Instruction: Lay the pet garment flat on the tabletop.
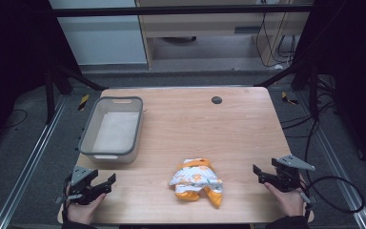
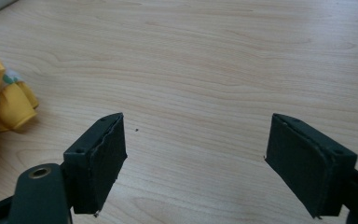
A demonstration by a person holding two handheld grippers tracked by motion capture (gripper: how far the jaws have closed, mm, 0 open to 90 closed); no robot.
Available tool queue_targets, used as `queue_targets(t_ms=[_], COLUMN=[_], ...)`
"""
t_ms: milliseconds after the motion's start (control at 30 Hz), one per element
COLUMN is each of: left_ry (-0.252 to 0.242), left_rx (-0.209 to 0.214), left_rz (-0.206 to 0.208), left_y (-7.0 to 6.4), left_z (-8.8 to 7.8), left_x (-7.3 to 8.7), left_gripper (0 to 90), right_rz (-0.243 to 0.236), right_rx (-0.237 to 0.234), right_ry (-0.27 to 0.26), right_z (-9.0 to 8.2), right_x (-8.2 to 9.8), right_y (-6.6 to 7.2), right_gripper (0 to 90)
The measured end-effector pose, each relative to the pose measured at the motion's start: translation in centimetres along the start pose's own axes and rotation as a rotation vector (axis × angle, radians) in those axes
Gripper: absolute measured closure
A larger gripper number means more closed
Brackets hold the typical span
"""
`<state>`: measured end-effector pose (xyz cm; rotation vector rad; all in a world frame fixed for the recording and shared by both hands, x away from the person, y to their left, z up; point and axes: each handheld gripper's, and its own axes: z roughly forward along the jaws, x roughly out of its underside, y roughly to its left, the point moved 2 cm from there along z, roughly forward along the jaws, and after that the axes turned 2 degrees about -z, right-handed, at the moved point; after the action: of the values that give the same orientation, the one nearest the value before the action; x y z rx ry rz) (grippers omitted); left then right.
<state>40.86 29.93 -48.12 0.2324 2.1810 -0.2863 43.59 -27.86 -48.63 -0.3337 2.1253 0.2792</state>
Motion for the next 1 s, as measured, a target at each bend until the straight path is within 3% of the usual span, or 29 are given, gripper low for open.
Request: queue_targets(t_ms=[133, 533, 1000], left_ry=[0.005, 0.014, 0.016], left_rx=[0.034, 0.144, 0.209], left_rz=[0.012, 0.063, 0.085], left_y=[-0.7, -2.9, -4.8], left_z=[0.0, -0.3, -0.2], left_x=[0.0, -0.4, -1.3], left_gripper=[26.1, 34.5, 41.9], right_rz=[0.000, -0.031, -0.054], right_rx=[-0.004, -0.100, -0.177], right_ry=[0.001, -0.025, -0.043], right_z=[-0.1, -0.9, -0.7], right_x=[0.0, -1.0, -2.2], right_y=[0.2, 2.2, 3.5], right_gripper=[20.8, 30.5, 37.6])
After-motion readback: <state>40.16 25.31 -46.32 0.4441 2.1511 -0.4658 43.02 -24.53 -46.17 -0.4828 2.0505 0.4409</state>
